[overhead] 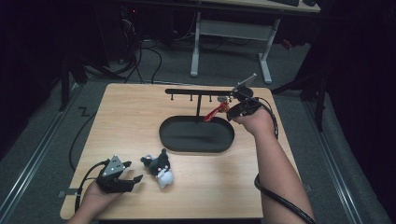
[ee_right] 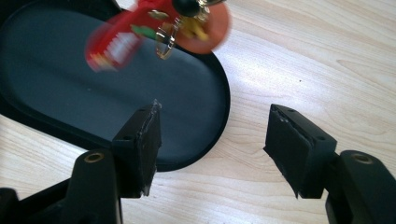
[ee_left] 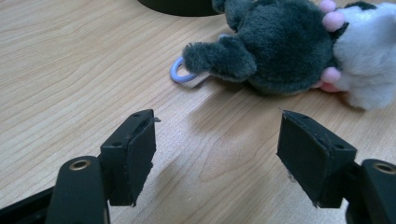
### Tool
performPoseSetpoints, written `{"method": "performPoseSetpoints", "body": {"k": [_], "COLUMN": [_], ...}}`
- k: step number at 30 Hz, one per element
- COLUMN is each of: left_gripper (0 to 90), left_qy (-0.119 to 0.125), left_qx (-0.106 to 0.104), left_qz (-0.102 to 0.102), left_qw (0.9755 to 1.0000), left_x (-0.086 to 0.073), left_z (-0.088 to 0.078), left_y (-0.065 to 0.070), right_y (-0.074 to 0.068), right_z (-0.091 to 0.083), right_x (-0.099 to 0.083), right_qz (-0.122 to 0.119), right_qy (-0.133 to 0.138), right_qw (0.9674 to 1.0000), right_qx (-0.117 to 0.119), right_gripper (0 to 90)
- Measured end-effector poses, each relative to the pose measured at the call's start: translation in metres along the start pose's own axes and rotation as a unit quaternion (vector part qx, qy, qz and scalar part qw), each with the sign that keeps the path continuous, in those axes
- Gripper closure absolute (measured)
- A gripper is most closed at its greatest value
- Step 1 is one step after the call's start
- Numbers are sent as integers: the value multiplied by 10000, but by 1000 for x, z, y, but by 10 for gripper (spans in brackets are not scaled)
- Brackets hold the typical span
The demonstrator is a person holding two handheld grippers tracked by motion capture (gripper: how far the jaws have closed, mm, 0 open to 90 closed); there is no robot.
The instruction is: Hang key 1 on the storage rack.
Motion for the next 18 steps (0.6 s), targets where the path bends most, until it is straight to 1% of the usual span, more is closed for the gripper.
{"method": "performPoseSetpoints", "body": {"k": [2,4,6,7,8,10,11,12,13,16,17,18], "left_gripper": [288,293,301,304,310,317,319,320,321,339,347,358], "left_qy": [-20,-8,8,1,9,13,21,-4,-6,26,31,42], "left_qx": [-7,-31,-30,-34,-35,-29,-20,-30,-26,-22,-14,-13], "left_qz": [5,-14,-7,1,0,3,2,16,14,-9,-20,-54], "left_qw": [10000,10000,10000,10000,10000,10000,10000,10000,10000,10000,10000,10000], "left_x": [0,1,2,3,4,4,4,4,5,5,5,5], "left_z": [0,1,1,1,1,2,2,2,2,3,3,4], "left_y": [1,1,2,3,3,4,5,6,6,8,8,8], "right_y": [0,0,0,0,0,-2,-2,-2,-3,-3,-4,-5], "right_z": [-3,-5,-9,-10,-12,-12,-11,-9,-7,0,3,7], "right_x": [-5,-12,-21,-26,-31,-43,-49,-55,-62,-81,-88,-94], "right_qz": [-16,-96,-145,-143,-186,-253,-268,-376,-424,-452,-510,-516], "right_qy": [42,23,61,134,169,280,307,300,283,412,481,556], "right_qw": [10000,9999,9998,9998,9996,9992,9991,9988,9985,9980,9975,9971], "right_qx": [-7,-70,-105,-79,-122,-112,-82,-135,-184,-153,-129,-77], "right_gripper": [358,350,349,348,347,346,343,340,340,339,338,336]}}
Point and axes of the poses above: each handheld gripper's, and its own axes: z roughly forward along the jaws, x roughly out of its top, y roughly to its right, the point moved 3 cm from there along z, roughly forward along the jaws, and after that the axes turned 10 degrees about x, right-handed, at the moved point
